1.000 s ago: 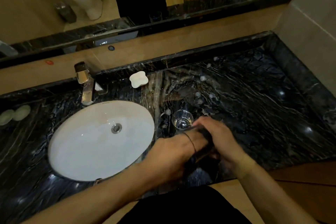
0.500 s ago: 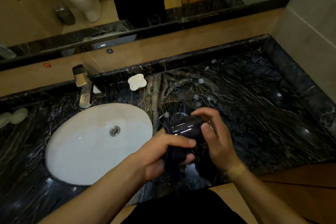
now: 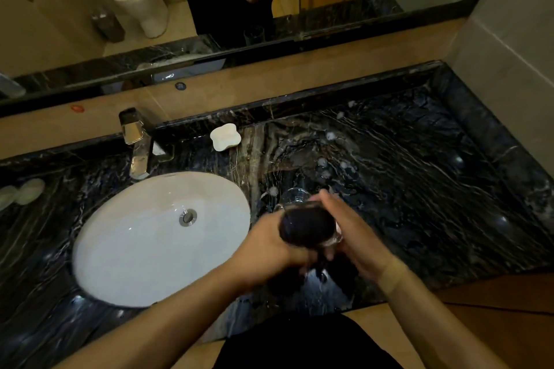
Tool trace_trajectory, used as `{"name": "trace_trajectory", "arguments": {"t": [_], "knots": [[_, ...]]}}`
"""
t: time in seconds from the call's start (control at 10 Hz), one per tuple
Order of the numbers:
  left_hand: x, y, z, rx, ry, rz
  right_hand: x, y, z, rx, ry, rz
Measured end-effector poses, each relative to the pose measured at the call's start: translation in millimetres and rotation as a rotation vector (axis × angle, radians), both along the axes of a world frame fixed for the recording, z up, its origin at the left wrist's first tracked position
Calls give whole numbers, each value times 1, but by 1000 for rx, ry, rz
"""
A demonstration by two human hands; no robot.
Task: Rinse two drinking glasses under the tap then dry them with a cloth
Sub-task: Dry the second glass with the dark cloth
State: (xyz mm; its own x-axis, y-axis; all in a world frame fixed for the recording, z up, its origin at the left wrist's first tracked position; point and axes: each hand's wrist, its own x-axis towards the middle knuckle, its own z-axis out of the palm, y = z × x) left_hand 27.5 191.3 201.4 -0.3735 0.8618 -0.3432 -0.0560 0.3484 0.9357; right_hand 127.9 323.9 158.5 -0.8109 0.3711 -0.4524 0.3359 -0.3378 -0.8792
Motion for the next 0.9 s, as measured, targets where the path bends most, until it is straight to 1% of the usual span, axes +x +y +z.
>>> {"name": "trace_trajectory", "arguments": {"t": [0.1,0.2,0.3,0.4,0.5,0.6,0.7,0.8,0.9], "knots": [[-6,9,17,-100,-730,256,5,-6,-8,266,319,-107],[-7,13,31,-173,-863,272,8,-3,-10,599,429,-130],[2,12,27,-148,-669,244,8,-4,-9,635,363,-198],[15,6,13,-31,46,90,1,-10,2,360,163,-301],[6,-11,-8,173,1072,-367,4,-1,14,-99,-178,-43],[-14,-24,-25,297,1350,-656,7,1,18,-106,-263,138],[-10,-23,-28,189,963,-392,12,-1,9,-33,-144,141],[1,-12,-1,16,-100,58,15,-10,2,172,111,-30],[4,-5,16,-107,-686,292,18,-17,-9,542,339,-77]]}}
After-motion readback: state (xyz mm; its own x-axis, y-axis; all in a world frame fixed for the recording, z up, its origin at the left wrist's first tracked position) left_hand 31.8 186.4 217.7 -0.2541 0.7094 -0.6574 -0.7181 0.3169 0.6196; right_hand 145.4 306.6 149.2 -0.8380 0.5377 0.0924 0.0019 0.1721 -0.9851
